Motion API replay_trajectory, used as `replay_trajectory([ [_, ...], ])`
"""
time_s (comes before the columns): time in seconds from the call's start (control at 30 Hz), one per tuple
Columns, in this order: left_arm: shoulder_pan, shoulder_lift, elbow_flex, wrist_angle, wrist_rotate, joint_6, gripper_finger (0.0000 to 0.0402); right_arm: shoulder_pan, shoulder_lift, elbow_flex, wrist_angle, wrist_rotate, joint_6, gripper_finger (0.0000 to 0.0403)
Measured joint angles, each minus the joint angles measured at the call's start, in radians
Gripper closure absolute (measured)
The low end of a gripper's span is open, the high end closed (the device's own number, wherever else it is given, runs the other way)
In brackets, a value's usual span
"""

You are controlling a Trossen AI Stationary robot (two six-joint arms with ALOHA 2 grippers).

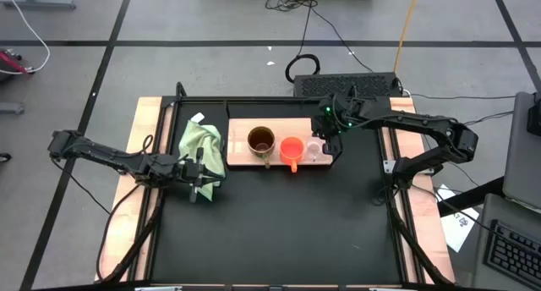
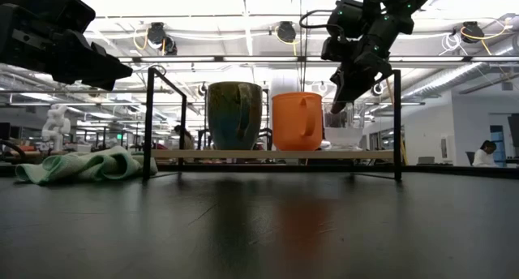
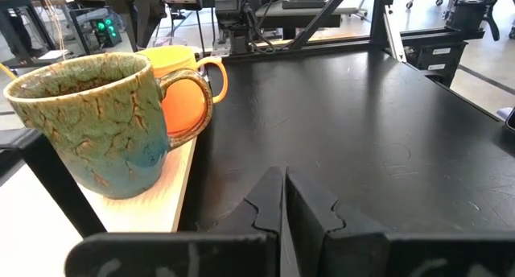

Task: Stack small to large cups/mugs on shelf
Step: Put the transparent mug to the right of the orange mug on the shelf, then return to Home Position

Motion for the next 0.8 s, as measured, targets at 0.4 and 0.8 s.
replay_trajectory([
  [0.4,0.000,0.000,0.000,-0.004,0.000,-0.001,0.0380,0.000,0.000,0.024,0.015,-0.029,0.019,0.0365],
  [0.8,0.000,0.000,0.000,-0.015,0.001,-0.004,0.0380,0.001,0.000,0.061,-0.017,-0.032,0.045,0.0319],
])
